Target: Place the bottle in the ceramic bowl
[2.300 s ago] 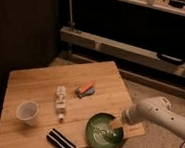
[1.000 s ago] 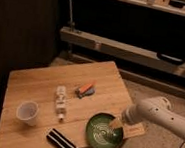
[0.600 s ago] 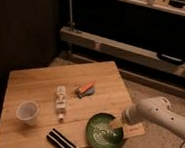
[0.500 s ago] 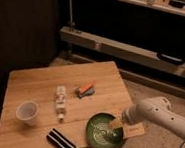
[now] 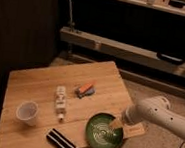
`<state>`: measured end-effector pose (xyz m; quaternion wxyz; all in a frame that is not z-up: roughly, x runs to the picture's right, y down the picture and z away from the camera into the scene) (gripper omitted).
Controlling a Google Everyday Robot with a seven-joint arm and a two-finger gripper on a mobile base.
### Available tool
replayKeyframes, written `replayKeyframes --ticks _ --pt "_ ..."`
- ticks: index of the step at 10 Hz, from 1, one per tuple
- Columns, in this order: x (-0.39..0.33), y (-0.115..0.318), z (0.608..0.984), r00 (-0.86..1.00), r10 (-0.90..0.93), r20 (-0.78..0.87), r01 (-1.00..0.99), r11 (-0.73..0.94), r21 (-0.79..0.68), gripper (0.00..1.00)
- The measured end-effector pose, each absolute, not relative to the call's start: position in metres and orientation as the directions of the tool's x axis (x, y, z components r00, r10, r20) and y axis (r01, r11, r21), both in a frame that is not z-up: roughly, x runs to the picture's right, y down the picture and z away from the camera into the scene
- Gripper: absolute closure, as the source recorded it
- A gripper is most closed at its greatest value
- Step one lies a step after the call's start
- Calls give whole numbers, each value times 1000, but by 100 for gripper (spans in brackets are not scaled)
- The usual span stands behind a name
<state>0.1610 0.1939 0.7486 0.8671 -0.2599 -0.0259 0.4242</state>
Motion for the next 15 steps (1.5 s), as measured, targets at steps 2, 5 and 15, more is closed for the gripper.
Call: replayKeyframes --ticks 2,5,15 --pt "120 176 731 671 720 -179 -703 540 -464 20" --pt "44 133 715 727 657 -199 -667 606 -434 20" --pt "10 110 706 735 646 -205 -659 611 -439 20"
